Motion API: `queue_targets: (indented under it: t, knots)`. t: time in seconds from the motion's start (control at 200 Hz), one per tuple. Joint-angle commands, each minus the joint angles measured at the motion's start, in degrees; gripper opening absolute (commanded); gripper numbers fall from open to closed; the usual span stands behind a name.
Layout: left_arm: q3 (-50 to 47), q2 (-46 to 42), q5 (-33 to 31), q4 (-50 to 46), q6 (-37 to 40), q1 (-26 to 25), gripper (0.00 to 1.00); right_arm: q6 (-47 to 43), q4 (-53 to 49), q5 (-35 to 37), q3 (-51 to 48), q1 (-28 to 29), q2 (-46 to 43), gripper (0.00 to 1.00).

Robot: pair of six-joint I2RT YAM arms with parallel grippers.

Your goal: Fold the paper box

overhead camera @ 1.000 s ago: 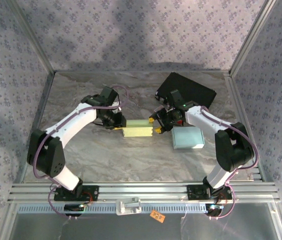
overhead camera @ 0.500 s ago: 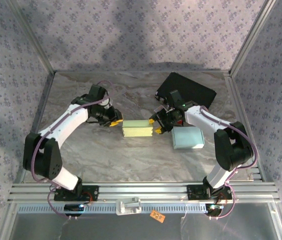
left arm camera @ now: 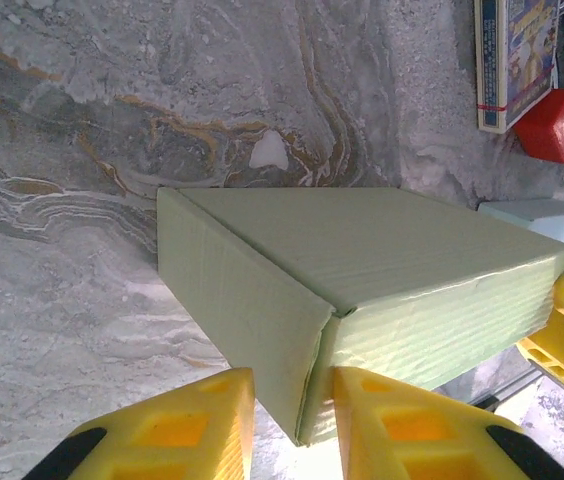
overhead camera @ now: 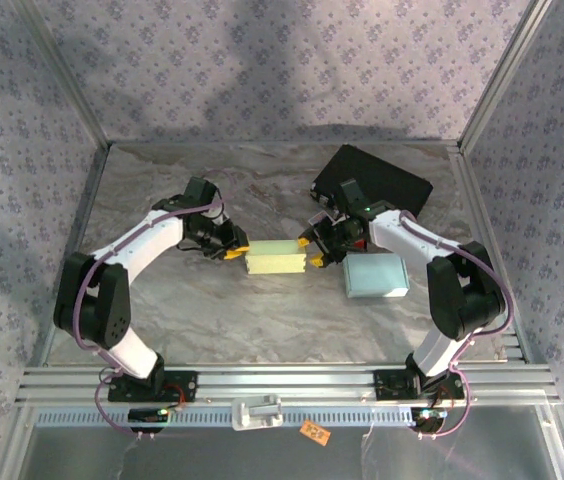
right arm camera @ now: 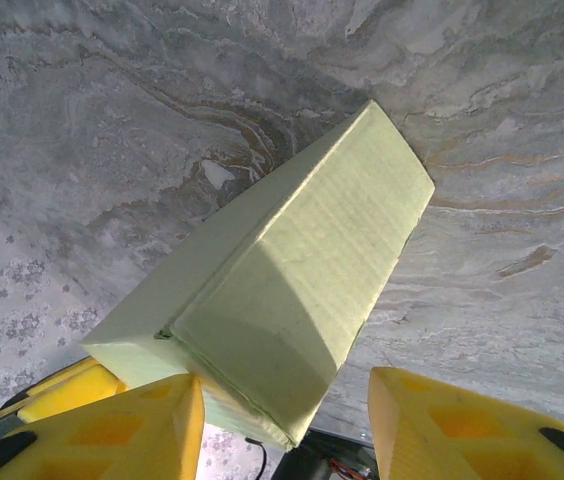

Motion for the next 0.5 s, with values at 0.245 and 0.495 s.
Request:
queue_targets:
  t: [0.245, 0.495]
  knots:
    - [-2.50, 1.40, -0.90, -0.67, 2.57, -1.38, 0.22, -1.38, -7.77, 4.10, -0.17, -0.39, 2.24, 0.45]
    - [-2.21, 0.42, -1.53, -0.44, 2.60, -1.64, 0.22, -5.20, -7.67, 5.04, 5.56, -0.04, 1.49, 0.49]
